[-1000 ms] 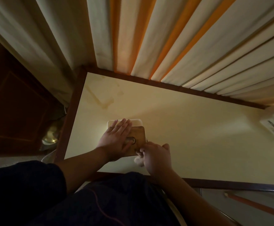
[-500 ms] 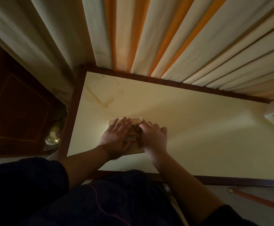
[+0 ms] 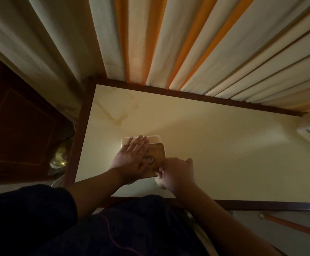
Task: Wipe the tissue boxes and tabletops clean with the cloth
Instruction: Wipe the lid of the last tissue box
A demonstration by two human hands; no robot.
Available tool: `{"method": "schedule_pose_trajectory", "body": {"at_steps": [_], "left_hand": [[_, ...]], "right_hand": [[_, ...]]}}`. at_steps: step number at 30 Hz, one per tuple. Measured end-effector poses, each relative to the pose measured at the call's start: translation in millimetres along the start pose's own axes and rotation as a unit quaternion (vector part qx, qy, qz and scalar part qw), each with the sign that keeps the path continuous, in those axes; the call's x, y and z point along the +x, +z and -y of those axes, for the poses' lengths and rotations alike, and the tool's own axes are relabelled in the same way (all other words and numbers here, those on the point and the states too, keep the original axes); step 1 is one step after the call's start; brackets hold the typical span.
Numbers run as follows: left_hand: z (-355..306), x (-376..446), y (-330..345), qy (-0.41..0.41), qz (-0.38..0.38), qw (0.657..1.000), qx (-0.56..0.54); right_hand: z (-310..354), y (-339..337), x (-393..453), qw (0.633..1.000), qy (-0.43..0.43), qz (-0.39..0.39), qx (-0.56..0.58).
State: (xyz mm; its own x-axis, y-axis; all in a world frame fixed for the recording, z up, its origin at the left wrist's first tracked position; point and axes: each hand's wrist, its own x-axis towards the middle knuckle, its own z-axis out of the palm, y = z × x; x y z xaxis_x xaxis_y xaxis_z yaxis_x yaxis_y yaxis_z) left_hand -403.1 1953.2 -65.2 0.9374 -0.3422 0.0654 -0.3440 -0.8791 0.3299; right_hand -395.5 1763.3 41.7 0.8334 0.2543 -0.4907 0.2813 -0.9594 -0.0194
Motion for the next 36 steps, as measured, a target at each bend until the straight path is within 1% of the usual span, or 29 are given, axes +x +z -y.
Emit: {"method": "schedule_pose_trajectory", "body": {"at_steps": [2, 5, 8, 9, 12, 15, 19, 20, 23, 25, 27, 32, 36], "left_hand": [[1.5, -0.5, 0.5, 0.005, 0.005, 1.0, -0.006], [1.9, -1.5, 0.8, 0.014, -0.002, 1.0, -0.019], [1.4, -0.9, 1.2, 0.008, -0.012, 1.0, -0.025], [0.9, -0.8, 1.1, 0.009, -0.014, 1.0, -0.024], [1.0, -0.5, 0.5, 0.01, -0.011, 1.0, -0.011], [-0.4, -1.6, 1.4, 0.006, -0.012, 1.0, -0.018], [-1.6, -0.5, 0.1, -0.001, -0.009, 1.0, -0.004], [-1.8, -0.6, 0.0, -0.003, -0.002, 1.0, 0.002], [-0.6, -0.7, 0.1, -0.004, 0.009, 1.0, 0.002], [-0.4, -0.6, 0.0, 0.0, 0.013, 1.0, -0.002], [-0.6, -0.2, 0.1, 0.006, 0.009, 1.0, -0.005], [1.0, -1.7, -0.2, 0.016, -0.002, 1.0, -0.012], [0.1, -0.6, -0.7, 0.014, -0.007, 1.0, -0.022]], "right_hand": [[8.1, -10.6, 13.0, 1.0, 0.012, -0.007, -0.021], [12.3, -19.8, 37.7, 0.999, 0.018, -0.03, -0.012], [12.0, -22.1, 58.0, 0.996, 0.02, -0.082, 0.025], [11.6, -17.4, 60.5, 0.994, 0.021, -0.099, 0.03], [8.7, 6.6, 50.9, 0.982, 0.01, -0.185, 0.036], [0.3, 32.8, 25.5, 0.978, 0.015, -0.205, 0.038], [-5.9, 45.5, -11.1, 0.976, -0.004, -0.213, 0.035], [-6.5, 44.7, -17.9, 0.978, -0.002, -0.205, 0.035], [-5.0, 31.3, -23.4, 0.989, -0.005, -0.143, 0.022], [-4.9, 18.6, -18.2, 0.998, -0.012, -0.069, 0.003], [-1.3, 2.7, -8.1, 0.999, -0.002, -0.027, -0.024], [10.9, -13.1, 28.7, 0.999, 0.027, -0.017, -0.031], [11.6, -14.6, 53.1, 0.995, 0.011, -0.1, 0.0]]}}
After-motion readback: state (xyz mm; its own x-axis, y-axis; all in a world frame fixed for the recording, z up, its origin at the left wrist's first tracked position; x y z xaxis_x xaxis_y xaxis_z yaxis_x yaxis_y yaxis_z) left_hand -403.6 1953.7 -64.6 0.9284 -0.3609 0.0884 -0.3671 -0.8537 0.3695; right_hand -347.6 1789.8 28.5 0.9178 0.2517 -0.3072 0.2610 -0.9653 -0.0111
